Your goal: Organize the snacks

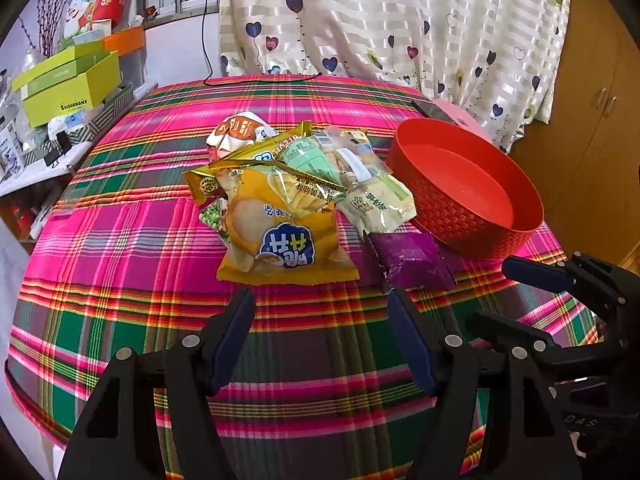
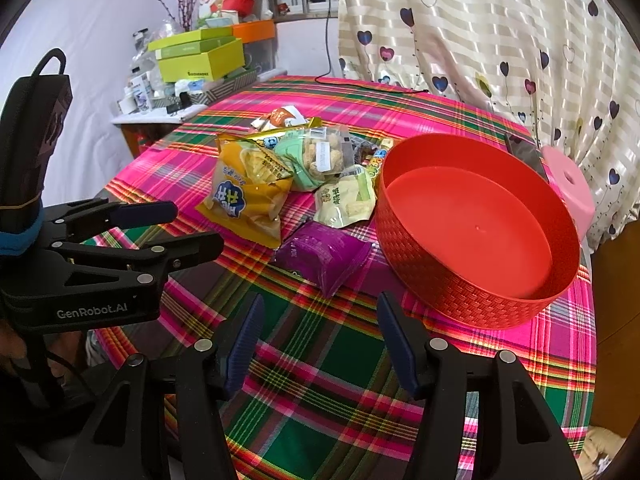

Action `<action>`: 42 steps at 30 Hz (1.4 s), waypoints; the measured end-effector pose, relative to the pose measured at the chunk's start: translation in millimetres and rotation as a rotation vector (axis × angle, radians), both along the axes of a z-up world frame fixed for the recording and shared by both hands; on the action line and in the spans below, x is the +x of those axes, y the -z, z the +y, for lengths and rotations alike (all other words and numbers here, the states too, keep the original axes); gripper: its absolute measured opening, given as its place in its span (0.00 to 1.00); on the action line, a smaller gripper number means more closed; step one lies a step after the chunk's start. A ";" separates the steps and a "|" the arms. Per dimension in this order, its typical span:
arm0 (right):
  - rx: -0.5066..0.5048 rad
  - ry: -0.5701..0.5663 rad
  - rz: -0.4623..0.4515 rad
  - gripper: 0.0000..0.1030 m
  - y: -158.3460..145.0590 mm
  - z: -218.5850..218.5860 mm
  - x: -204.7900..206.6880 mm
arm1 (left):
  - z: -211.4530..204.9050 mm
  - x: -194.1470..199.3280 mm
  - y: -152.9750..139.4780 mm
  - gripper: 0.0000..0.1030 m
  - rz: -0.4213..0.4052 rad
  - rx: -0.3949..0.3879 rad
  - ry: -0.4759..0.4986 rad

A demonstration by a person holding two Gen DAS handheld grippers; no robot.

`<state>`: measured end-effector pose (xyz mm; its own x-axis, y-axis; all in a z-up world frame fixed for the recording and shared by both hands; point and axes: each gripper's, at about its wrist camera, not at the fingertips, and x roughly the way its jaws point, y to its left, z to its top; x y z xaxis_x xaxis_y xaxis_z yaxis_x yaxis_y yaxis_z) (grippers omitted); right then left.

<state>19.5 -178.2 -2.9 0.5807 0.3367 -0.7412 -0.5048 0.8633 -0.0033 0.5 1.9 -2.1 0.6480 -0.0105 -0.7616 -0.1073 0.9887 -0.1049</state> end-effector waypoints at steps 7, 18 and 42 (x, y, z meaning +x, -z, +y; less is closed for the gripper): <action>0.002 -0.001 0.001 0.56 0.0 0.9 0.8 | 0.9 0.2 1.0 0.68 0.003 -0.030 0.007; 0.003 0.004 0.005 0.57 0.4 -1.5 1.1 | -1.1 -0.9 -1.1 0.68 0.005 -0.039 0.013; 0.007 0.004 0.010 0.57 0.7 -1.6 0.3 | -0.6 -1.4 0.8 0.68 0.008 -0.068 0.022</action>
<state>19.8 -179.8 -3.6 0.5748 0.3395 -0.7445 -0.5013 0.8653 0.0076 -0.9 1.4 -2.9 0.6411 -0.0765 -0.7637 -0.0863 0.9815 -0.1707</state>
